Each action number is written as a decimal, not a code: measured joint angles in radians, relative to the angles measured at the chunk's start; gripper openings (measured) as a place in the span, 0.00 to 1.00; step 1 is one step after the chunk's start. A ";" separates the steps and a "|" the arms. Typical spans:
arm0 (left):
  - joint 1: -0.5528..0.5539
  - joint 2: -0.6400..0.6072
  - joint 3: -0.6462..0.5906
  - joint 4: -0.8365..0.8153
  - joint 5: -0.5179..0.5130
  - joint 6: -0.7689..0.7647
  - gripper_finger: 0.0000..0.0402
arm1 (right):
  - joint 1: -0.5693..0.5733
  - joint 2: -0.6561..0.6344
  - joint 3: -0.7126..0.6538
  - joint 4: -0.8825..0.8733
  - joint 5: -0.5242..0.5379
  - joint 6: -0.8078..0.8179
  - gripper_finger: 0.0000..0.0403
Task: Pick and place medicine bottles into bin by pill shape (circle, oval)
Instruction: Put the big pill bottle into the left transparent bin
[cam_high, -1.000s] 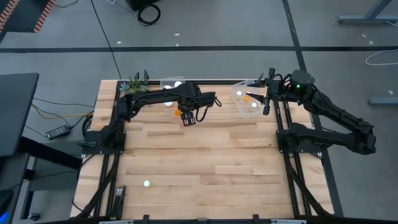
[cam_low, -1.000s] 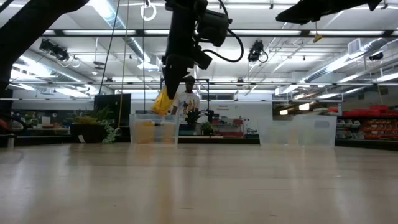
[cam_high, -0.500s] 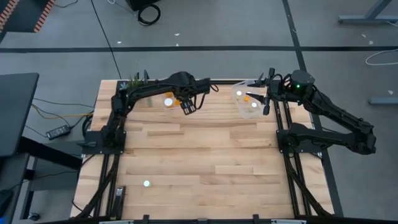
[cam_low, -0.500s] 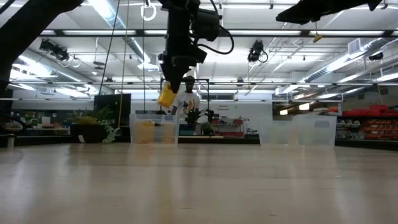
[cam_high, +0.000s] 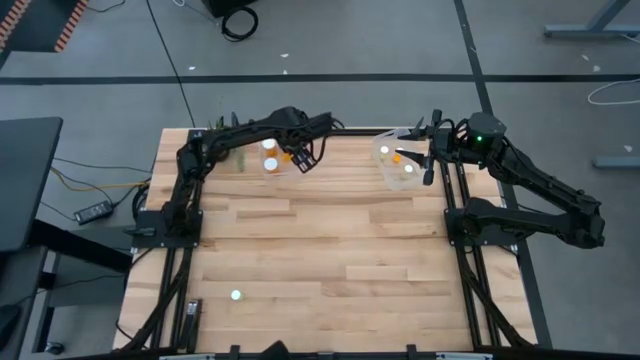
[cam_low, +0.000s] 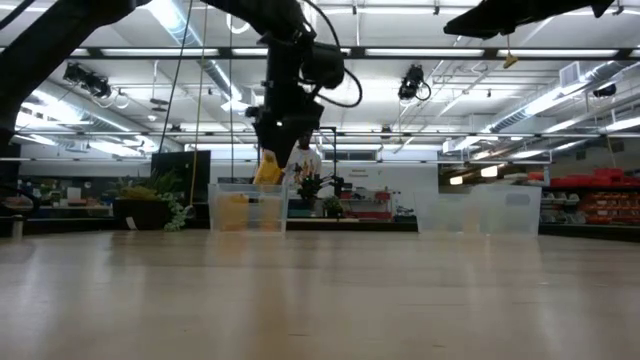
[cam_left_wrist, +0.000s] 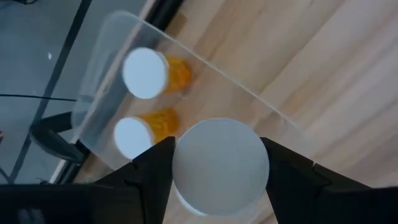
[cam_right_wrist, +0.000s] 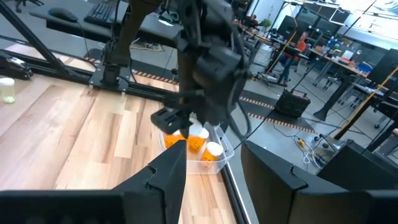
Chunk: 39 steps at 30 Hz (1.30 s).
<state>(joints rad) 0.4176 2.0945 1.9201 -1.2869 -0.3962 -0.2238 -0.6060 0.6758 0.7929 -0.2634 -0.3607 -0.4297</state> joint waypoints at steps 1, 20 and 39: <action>0.001 0.000 -0.027 0.019 0.000 0.004 0.56 | 0.000 0.000 0.000 0.000 0.000 0.000 0.40; 0.040 0.002 -0.201 0.246 0.064 -0.087 0.56 | 0.000 0.000 0.000 0.000 0.000 0.000 0.40; 0.044 0.002 -0.201 0.233 0.129 -0.083 0.61 | 0.000 0.000 0.000 0.000 0.000 0.000 0.40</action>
<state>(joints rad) 0.4618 2.0960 1.7187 -1.0534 -0.2668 -0.3069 -0.6058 0.6758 0.7929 -0.2638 -0.3607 -0.4297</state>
